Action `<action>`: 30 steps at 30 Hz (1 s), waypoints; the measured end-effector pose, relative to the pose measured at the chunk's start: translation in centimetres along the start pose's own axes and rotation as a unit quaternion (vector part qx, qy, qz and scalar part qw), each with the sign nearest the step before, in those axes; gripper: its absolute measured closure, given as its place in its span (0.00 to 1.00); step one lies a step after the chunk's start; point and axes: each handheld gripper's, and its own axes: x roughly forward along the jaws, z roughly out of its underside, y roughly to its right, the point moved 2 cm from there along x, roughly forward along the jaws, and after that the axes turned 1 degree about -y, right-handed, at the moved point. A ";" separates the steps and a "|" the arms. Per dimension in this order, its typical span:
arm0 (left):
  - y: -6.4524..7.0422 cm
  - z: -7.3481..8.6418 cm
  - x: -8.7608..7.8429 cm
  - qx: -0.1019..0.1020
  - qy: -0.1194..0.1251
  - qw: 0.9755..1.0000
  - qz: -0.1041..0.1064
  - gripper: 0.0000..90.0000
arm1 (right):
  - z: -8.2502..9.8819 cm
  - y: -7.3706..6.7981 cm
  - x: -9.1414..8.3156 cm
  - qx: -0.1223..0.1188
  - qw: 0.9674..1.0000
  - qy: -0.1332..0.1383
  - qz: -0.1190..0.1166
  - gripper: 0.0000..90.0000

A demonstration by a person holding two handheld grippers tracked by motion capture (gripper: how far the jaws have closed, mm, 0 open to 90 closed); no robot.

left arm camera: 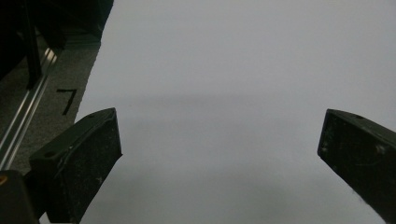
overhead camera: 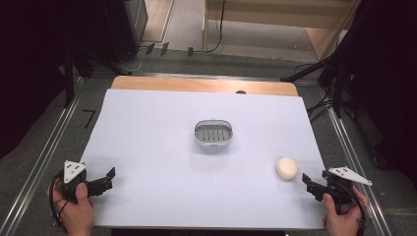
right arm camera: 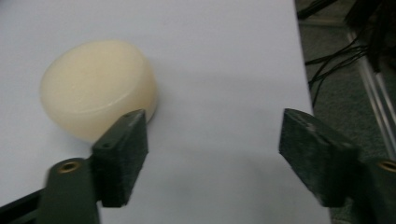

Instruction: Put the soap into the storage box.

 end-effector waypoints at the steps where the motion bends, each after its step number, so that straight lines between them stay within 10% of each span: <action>1: 0.0 0.0 0.0 0.002 0.000 1.000 0.000 0.00 | -0.1 -0.1 0.1 0.003 1.000 -0.006 -0.017 0.35; 5: 0.0 0.0 0.0 0.004 -0.002 1.000 0.000 0.00 | -0.2 -0.3 0.2 0.007 0.999 -0.021 -0.024 0.38; 6: 0.0 0.0 0.0 0.003 -0.002 1.000 0.001 0.00 | -0.2 -0.3 0.1 0.021 0.998 -0.041 -0.039 0.54; 7: 0.0 0.0 0.0 0.003 -0.002 1.000 0.002 0.00 | -0.5 -0.5 -0.3 0.034 0.995 -0.057 -0.070 0.43; 11: 0.1 0.0 0.1 0.006 -0.004 1.000 0.002 0.00 | -0.6 -0.9 -0.5 0.019 0.997 -0.046 -0.060 0.34; 30: 0.2 0.0 0.1 0.008 -0.006 1.000 0.003 0.00 | -1.2 -1.4 0.0 -0.028 0.997 -0.039 -0.052 0.31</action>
